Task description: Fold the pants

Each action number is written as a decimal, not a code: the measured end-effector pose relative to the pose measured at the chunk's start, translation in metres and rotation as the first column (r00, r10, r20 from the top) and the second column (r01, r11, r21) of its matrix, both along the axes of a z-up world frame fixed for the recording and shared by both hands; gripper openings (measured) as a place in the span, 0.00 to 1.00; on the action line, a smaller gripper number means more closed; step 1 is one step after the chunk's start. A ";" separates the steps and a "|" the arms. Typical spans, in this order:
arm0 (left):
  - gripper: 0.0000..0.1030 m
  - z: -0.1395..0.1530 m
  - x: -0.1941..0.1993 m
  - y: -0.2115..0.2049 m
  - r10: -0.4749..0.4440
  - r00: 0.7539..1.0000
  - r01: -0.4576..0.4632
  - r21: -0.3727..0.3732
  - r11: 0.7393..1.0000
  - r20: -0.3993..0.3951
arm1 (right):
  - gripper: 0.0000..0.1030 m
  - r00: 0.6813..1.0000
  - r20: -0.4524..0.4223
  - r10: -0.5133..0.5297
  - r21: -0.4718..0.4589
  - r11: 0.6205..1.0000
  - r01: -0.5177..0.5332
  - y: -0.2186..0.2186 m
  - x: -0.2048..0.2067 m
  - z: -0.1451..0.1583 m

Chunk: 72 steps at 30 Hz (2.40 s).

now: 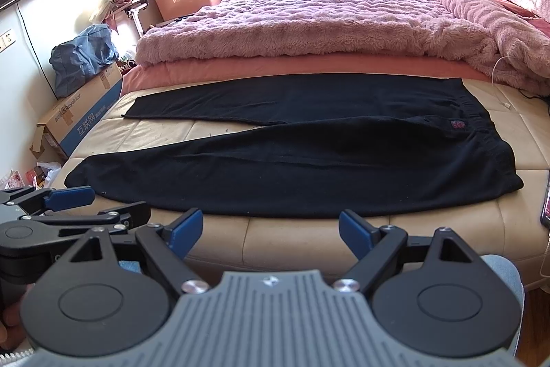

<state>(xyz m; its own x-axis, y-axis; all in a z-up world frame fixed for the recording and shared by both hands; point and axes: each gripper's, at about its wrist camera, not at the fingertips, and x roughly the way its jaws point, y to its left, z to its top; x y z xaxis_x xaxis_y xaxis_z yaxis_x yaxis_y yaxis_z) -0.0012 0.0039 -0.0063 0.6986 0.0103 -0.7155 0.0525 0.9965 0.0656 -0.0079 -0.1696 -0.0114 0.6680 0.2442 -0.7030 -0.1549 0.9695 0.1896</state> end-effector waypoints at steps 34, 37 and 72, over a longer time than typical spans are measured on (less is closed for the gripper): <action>0.84 -0.003 0.004 0.006 0.017 1.000 -0.017 -0.021 1.000 -0.004 | 0.80 1.000 0.007 0.006 0.016 1.000 -0.006 -0.008 0.004 0.007; 0.79 -0.003 0.013 0.017 0.029 1.000 -0.029 -0.027 0.999 0.008 | 0.80 0.999 0.036 0.013 0.042 0.999 -0.014 -0.013 0.005 0.007; 0.76 -0.113 0.177 0.375 0.418 0.894 -0.432 -0.060 0.900 -0.163 | 0.67 0.996 0.087 0.011 -0.276 0.961 0.014 -0.122 0.174 -0.112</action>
<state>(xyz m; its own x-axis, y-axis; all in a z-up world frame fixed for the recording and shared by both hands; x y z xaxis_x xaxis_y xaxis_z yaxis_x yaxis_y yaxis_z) 0.1761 0.3792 -0.1197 0.5330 0.2126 -0.8189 -0.3753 0.9269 -0.0036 0.1659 -0.2918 -0.1231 0.7295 0.0475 -0.6823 -0.1572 0.9825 -0.0997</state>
